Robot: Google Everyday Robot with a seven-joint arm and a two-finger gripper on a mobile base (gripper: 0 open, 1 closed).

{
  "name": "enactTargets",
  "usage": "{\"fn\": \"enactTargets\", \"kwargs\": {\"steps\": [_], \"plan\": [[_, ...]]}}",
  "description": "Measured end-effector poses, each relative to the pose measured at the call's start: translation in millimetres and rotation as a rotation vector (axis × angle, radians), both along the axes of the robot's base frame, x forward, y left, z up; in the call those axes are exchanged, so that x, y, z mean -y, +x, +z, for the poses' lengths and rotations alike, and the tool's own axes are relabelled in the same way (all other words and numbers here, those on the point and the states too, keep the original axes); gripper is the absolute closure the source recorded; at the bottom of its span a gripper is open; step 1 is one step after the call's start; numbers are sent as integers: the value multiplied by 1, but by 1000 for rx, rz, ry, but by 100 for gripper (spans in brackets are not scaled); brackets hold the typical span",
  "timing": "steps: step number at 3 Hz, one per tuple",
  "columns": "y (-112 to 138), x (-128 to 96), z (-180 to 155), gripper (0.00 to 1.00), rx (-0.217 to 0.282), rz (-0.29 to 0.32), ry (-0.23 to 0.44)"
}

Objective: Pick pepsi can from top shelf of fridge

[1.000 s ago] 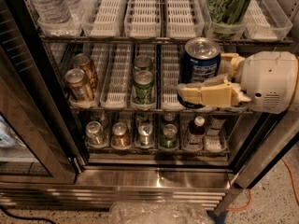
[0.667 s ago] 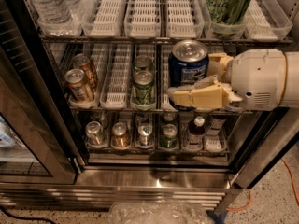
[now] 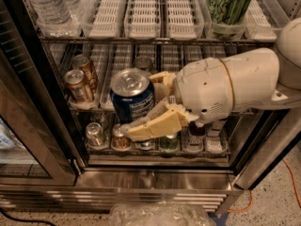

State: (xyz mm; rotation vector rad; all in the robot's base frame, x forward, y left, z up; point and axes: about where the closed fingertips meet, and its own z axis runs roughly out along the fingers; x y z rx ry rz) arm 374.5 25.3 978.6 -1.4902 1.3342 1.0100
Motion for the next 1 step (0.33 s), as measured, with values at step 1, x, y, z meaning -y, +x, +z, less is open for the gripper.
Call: {"fn": "enactTargets", "kwargs": {"steps": [1], "plan": [[-3, -2, 0, 100, -2, 13, -3]]}}
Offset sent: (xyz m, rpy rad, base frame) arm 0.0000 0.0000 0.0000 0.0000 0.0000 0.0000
